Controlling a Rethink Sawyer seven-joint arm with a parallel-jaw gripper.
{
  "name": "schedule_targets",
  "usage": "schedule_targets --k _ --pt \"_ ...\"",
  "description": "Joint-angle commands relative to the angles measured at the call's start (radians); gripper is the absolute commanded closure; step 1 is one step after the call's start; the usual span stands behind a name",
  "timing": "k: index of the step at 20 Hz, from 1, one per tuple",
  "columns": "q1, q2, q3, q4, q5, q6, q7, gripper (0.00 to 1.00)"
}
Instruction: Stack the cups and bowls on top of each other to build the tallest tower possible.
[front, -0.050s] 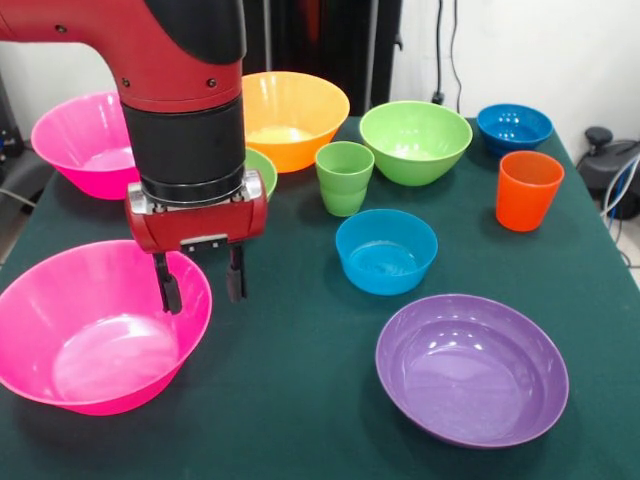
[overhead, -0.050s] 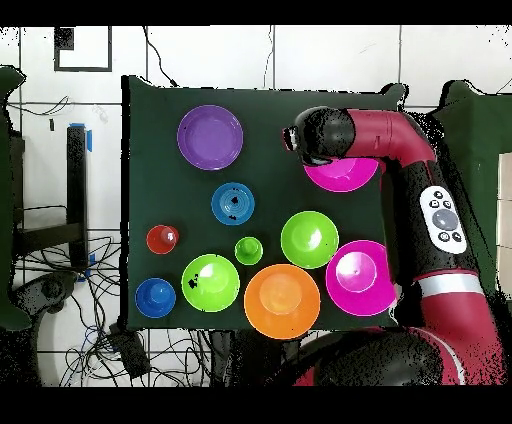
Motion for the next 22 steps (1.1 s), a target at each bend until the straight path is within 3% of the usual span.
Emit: schedule_targets --k 1,12,22 --pt "0.002 0.049 0.03 0.092 -0.053 -0.108 -0.144 0.0" --pt "-0.027 0.049 0.018 0.18 -0.049 -0.209 -0.098 0.0" --pt "-0.059 0.144 0.05 0.134 -0.043 -0.235 -0.138 0.0"
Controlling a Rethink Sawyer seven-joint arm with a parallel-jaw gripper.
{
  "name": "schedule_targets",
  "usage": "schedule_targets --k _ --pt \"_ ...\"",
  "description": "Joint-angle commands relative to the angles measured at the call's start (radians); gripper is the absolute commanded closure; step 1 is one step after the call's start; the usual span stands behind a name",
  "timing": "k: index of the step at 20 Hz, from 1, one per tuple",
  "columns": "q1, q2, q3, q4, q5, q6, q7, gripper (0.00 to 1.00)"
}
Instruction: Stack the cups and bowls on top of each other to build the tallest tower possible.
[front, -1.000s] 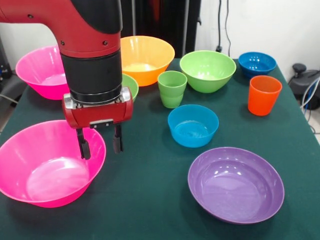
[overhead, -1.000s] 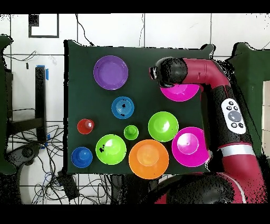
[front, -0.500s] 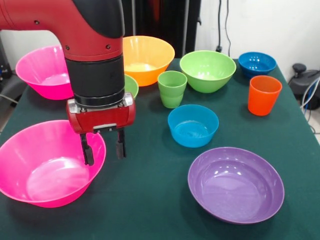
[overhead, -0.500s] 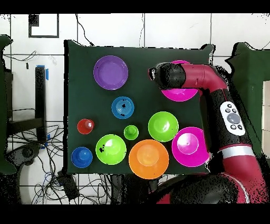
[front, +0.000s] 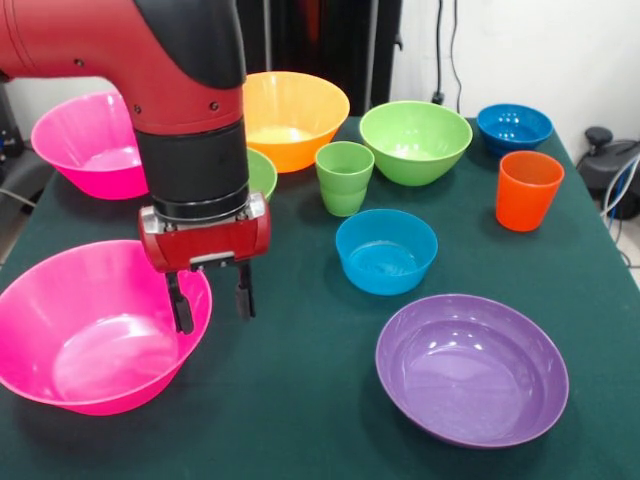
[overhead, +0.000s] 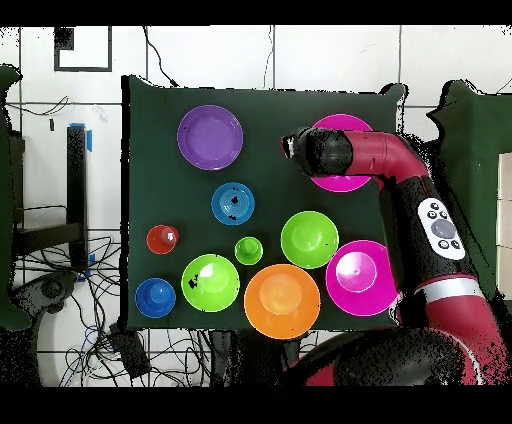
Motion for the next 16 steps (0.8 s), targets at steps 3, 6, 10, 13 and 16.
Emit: schedule_targets --k 3,6,10,13,16 --pt "-0.01 0.125 0.043 0.031 -0.042 -0.058 -0.142 0.0" --pt "-0.006 0.139 0.044 0.017 -0.048 -0.062 -0.145 0.0" --pt "0.001 0.153 0.045 0.004 -0.057 -0.056 -0.156 0.0" --pt "0.006 0.153 0.043 0.01 -0.064 -0.06 -0.152 0.0" --pt "0.017 0.149 0.04 0.021 -0.085 -0.07 -0.16 0.0"
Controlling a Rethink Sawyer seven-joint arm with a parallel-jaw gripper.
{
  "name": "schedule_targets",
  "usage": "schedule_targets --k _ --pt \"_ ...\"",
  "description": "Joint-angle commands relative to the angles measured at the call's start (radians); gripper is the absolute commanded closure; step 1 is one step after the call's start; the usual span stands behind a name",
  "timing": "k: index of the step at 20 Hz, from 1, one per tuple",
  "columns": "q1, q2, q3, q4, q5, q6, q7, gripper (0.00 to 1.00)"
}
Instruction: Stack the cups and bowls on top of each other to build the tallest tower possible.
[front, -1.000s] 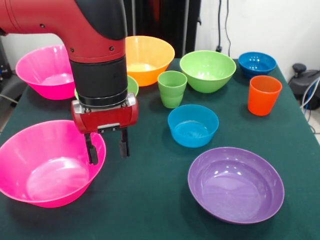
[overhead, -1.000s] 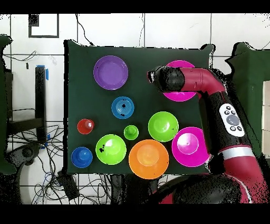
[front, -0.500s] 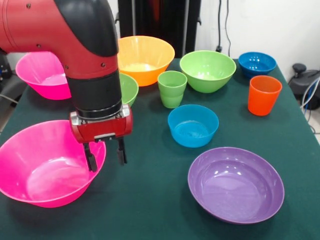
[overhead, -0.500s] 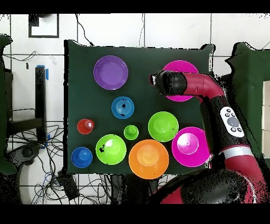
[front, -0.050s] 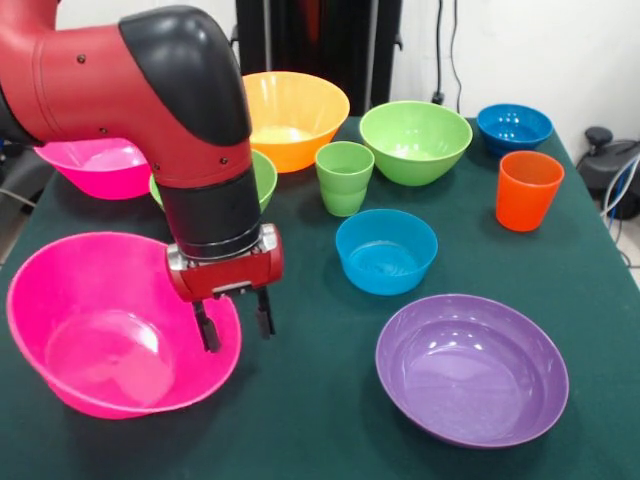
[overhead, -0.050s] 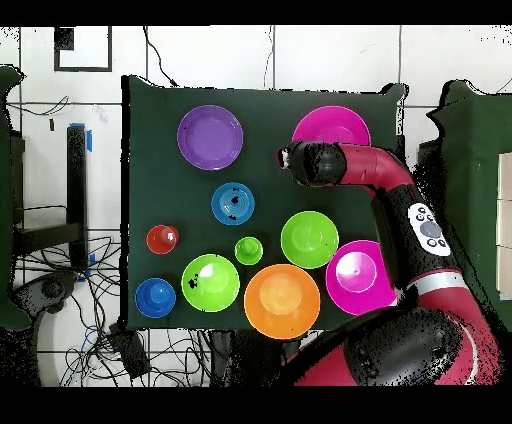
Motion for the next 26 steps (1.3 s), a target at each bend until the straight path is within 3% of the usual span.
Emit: schedule_targets --k 1,3,8,26 --pt "0.04 0.036 0.035 0.025 -0.088 -0.039 -0.181 1.0" --pt "0.032 0.039 0.052 0.03 -0.091 -0.043 -0.213 1.0" --pt "0.098 -0.032 -0.012 0.044 -0.114 0.031 -0.165 1.0" --pt "0.091 -0.165 -0.011 0.18 -0.055 0.156 -0.139 1.0"
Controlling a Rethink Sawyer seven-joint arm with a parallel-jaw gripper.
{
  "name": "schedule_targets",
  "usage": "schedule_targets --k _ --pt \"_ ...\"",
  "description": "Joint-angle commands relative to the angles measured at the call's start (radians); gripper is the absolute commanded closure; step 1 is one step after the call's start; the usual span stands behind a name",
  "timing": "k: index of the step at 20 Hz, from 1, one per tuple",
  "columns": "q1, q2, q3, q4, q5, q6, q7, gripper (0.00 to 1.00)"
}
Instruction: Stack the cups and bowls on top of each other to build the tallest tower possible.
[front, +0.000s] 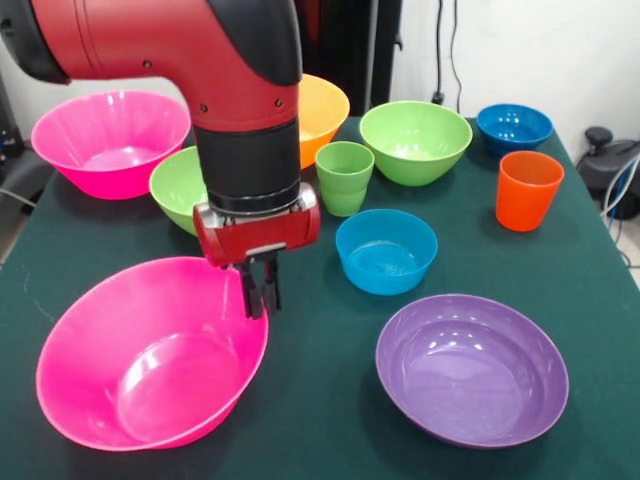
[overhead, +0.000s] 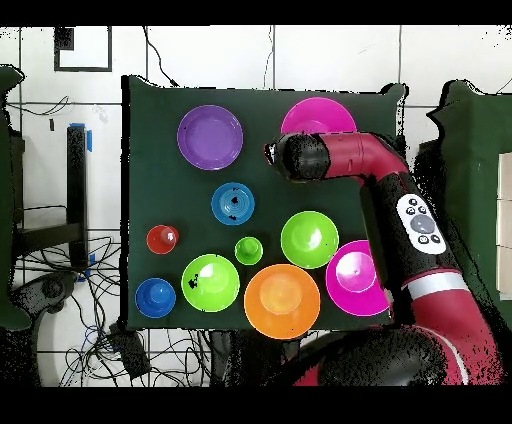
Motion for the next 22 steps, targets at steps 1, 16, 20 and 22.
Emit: schedule_targets --k 1,16,20,22 --pt "0.025 -0.03 -0.012 0.131 -0.012 0.123 -0.136 1.0" --pt "0.012 -0.118 -0.033 0.236 0.033 0.176 -0.071 1.0" --pt "0.01 -0.147 -0.035 0.286 0.06 0.197 -0.043 1.0" --pt "0.0 -0.159 -0.032 0.321 0.074 0.203 -0.036 1.0"
